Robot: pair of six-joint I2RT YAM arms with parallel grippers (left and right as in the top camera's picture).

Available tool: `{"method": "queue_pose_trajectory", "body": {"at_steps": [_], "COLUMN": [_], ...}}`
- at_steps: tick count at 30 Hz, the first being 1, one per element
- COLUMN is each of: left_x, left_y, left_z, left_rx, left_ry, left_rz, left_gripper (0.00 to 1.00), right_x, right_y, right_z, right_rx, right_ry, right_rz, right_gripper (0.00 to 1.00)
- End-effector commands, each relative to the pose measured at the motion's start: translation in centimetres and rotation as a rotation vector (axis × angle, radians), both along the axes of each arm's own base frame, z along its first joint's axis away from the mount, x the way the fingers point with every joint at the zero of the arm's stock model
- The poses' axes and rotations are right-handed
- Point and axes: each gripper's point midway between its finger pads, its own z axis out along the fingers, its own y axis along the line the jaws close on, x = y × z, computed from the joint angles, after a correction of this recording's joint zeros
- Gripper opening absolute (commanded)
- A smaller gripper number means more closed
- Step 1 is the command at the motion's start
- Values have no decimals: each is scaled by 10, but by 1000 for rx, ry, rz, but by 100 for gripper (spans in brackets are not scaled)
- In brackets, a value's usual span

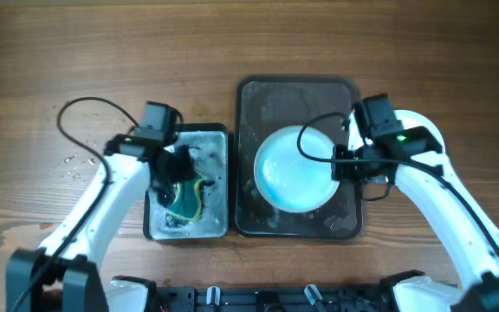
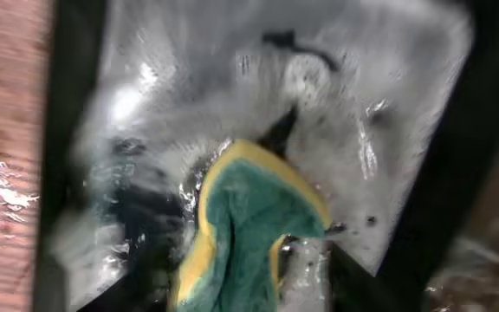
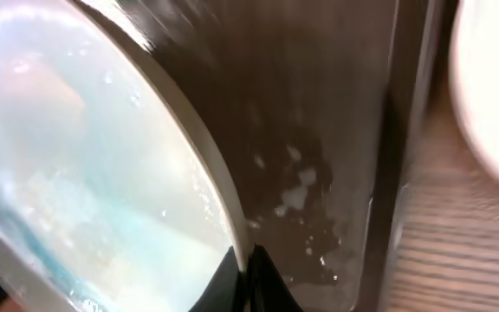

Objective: Clean dirty plates on tray and stack at the side
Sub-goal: 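Lift the plate with right gripper and tilt it over the soapy tray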

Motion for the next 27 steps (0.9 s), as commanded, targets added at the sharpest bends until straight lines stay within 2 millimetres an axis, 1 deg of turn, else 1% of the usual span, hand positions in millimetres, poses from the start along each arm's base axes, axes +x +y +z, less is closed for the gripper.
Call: {"method": "queue_pose_trajectory", "body": {"at_steps": [1, 3, 5, 6, 7, 9, 11, 13, 14, 17, 18, 20, 25, 27], "left_x": [23, 26, 24, 22, 19, 14, 5, -3, -8, -18, -21, -25, -25, -25], "left_y": [3, 11, 23, 32, 37, 43, 50, 55, 57, 63, 66, 66, 66, 66], "left_z": [59, 85, 112, 130, 143, 164, 182, 195, 203, 216, 218, 220, 219, 219], "left_rx": [-130, -167, -191, -200, -211, -236, -242, -233, -227, -195, -176, -167, -167, -167], "left_ry": [-143, -194, -252, -296, -333, -400, -468, -522, -555, -612, -624, -631, -629, -629], "left_rz": [40, 55, 96, 124, 142, 162, 186, 200, 207, 221, 230, 235, 235, 235], "left_gripper": [66, 68, 75, 82, 85, 100, 100, 100, 100, 100, 100, 100, 100, 100], "right_x": [8, 12, 18, 24, 27, 31, 38, 43, 46, 45, 42, 35, 14, 7], "right_y": [20, 35, 47, 64, 80, 106, 134, 153, 162, 173, 176, 183, 198, 202], "right_z": [28, 38, 51, 62, 70, 78, 84, 89, 96, 120, 130, 141, 162, 167], "right_rx": [-19, -51, -105, -126, -128, -132, -175, -224, -273, -374, -411, -451, -521, -526], "right_ry": [-89, -144, -200, -246, -277, -322, -403, -495, -574, -739, -798, -867, -991, -1020], "right_rz": [102, 156, 195, 236, 268, 302, 336, 351, 348, 317, 303, 300, 313, 314], "right_gripper": [4, 4, 4, 4, 4, 4, 4, 4, 4, 4, 4, 4, 4, 4]}}
